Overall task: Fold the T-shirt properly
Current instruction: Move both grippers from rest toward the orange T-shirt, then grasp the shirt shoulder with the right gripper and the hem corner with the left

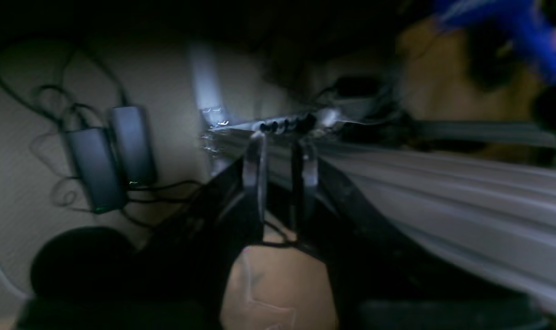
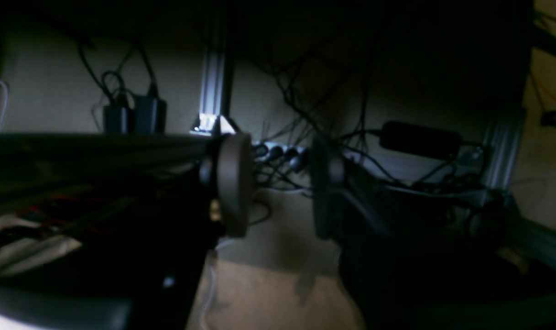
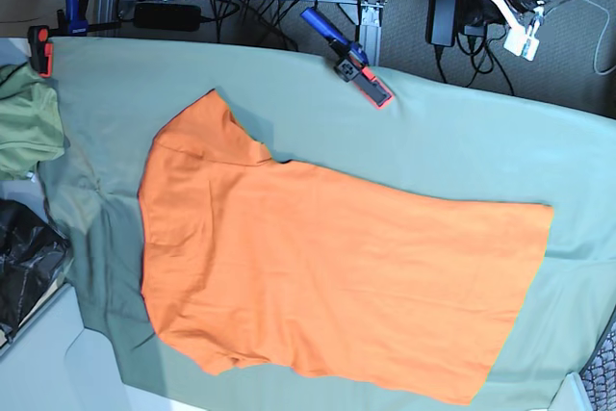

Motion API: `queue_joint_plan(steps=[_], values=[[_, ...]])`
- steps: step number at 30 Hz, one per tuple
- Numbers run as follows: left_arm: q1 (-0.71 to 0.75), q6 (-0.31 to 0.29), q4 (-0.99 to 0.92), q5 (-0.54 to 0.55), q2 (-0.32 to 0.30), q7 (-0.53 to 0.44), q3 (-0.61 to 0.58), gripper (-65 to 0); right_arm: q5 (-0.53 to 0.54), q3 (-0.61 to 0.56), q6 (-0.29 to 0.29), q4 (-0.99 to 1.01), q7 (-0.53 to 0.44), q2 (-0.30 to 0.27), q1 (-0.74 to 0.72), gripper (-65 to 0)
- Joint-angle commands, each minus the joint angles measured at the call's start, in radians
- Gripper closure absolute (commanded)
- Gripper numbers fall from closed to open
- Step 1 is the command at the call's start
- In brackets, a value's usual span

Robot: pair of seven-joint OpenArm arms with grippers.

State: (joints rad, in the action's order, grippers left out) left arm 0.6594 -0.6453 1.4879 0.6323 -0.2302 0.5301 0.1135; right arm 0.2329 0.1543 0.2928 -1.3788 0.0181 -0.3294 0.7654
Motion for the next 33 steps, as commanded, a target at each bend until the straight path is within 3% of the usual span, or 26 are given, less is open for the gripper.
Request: queue_joint_plan(steps=[1,5,12,17,21,25,28,33], values=[[0.006,-0.033,0.043,0.051,-0.006,0.014,0.027,-13.4,0.029,0.019,0.071,-0.039,0.009,-0.008,0.014,-21.9],[0.013,-0.043,0.132,0.155,-0.010,0.094,0.110,-13.4,0.142,0.076,0.071,-0.154,0.137,-0.008,0.014,-21.9],[0.101,-0.053,0.264,0.206,-0.079,0.119,0.157,-15.6,0.272,0.145,0.073,-0.361,0.415,-0.008,0.016,-21.9],[0.185,-0.053,0.379,0.230,-0.108,0.141,0.174,-26.8,0.319,0.189,0.074,-0.486,0.421,-0.006,0.070,-21.9],[0.208,-0.053,0.452,0.231,-0.126,0.155,0.177,-27.2,0.367,0.247,0.074,-0.586,0.433,-0.005,0.083,-22.2],[0.206,-0.053,0.470,0.230,-0.133,0.155,0.177,-27.4,0.410,0.314,0.060,-0.619,0.425,-0.006,0.043,-34.2],[0.205,-0.053,0.470,0.216,-0.137,0.147,0.177,-27.4,0.410,0.315,0.000,-0.586,0.403,-0.002,-0.045,-41.1],[0.205,-0.053,0.470,0.212,-0.151,0.147,0.177,-28.1,0.411,0.308,-0.001,-0.448,0.405,0.040,-0.225,-41.3]])
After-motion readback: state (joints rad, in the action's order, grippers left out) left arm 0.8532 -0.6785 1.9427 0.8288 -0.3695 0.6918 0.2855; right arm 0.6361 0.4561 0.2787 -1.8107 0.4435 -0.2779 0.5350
